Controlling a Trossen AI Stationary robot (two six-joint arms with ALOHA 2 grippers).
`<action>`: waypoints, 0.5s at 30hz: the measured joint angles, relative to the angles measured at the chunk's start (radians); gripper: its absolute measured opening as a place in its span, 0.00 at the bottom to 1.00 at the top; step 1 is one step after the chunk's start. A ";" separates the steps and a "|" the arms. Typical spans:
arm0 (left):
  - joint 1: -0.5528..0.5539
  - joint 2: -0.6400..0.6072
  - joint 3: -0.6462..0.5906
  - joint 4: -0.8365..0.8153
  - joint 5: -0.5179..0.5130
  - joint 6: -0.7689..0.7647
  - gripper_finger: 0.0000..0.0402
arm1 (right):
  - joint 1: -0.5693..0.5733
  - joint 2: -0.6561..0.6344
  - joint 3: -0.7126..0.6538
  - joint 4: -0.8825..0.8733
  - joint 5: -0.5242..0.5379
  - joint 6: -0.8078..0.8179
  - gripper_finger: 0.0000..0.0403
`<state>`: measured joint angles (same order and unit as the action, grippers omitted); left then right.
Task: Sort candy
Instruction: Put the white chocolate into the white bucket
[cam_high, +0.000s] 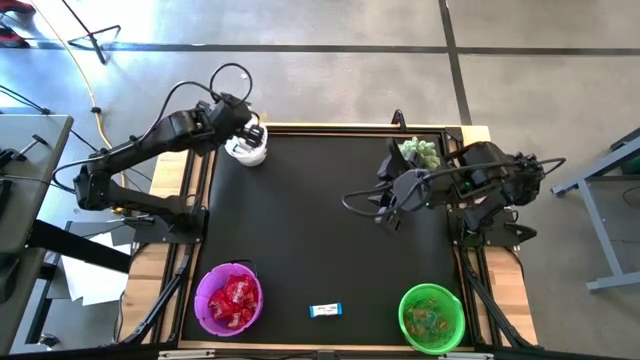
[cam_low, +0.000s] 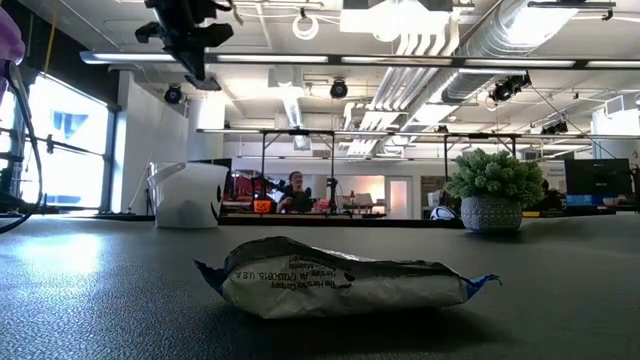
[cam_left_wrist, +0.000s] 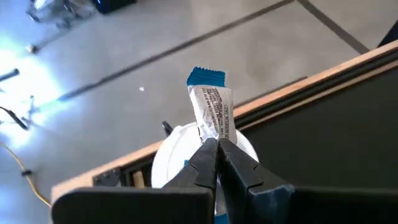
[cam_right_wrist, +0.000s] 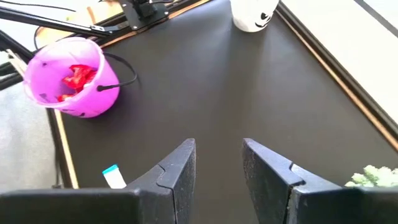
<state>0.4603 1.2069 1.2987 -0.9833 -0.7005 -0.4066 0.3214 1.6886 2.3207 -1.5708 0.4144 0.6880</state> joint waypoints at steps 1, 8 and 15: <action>0.019 0.002 0.000 0.000 0.027 0.000 0.00 | -0.009 0.000 0.000 0.000 0.000 -0.013 0.31; 0.140 0.048 0.000 -0.017 0.208 0.016 0.00 | -0.073 0.000 0.000 0.000 0.005 -0.125 0.31; 0.251 0.162 0.000 -0.073 0.390 0.055 0.00 | -0.150 0.000 0.000 0.000 0.006 -0.242 0.31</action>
<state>0.7113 1.3690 1.2991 -1.0560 -0.3103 -0.3519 0.1709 1.6886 2.3207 -1.5709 0.4205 0.4465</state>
